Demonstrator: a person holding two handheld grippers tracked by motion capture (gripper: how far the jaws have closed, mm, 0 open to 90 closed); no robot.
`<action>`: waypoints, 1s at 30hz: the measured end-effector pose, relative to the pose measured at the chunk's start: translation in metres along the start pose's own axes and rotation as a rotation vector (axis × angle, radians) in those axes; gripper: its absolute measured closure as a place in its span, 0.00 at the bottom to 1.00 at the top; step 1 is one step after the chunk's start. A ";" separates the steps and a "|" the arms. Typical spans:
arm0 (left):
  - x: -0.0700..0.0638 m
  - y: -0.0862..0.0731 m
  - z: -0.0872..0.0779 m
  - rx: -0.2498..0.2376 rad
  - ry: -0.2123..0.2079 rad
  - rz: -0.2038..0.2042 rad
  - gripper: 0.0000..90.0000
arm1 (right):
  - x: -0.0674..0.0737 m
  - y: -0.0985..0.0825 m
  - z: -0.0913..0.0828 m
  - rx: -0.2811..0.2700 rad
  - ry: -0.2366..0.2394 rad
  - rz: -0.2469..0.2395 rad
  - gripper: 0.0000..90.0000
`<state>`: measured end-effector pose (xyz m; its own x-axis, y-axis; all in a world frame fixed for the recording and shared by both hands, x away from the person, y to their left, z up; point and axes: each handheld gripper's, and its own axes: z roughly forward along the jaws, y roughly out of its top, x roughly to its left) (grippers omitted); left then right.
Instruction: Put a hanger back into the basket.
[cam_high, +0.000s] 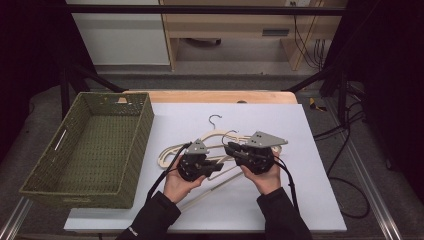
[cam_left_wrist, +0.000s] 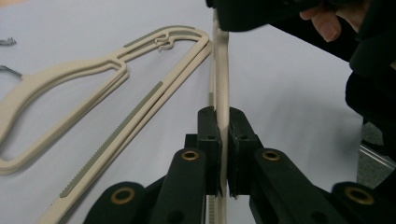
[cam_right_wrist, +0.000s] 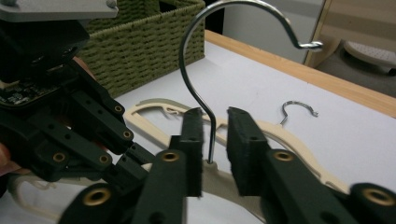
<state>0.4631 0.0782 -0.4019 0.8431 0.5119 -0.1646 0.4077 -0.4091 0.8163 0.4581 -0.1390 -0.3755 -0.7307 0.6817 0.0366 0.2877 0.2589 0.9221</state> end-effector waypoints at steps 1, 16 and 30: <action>-0.004 0.001 -0.004 -0.008 0.015 0.017 0.95 | 0.001 0.000 -0.005 -0.009 0.008 0.003 0.78; -0.010 0.030 -0.081 -0.126 0.125 0.089 0.95 | -0.018 -0.025 -0.066 -0.122 -0.110 0.073 0.20; 0.038 0.045 -0.191 -0.201 0.277 0.072 0.95 | -0.029 -0.036 -0.069 -0.095 -0.163 0.095 0.11</action>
<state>0.4466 0.2239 -0.2653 0.7287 0.6841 0.0319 0.2503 -0.3094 0.9174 0.4259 -0.2150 -0.3836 -0.5911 0.8036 0.0697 0.2857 0.1277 0.9498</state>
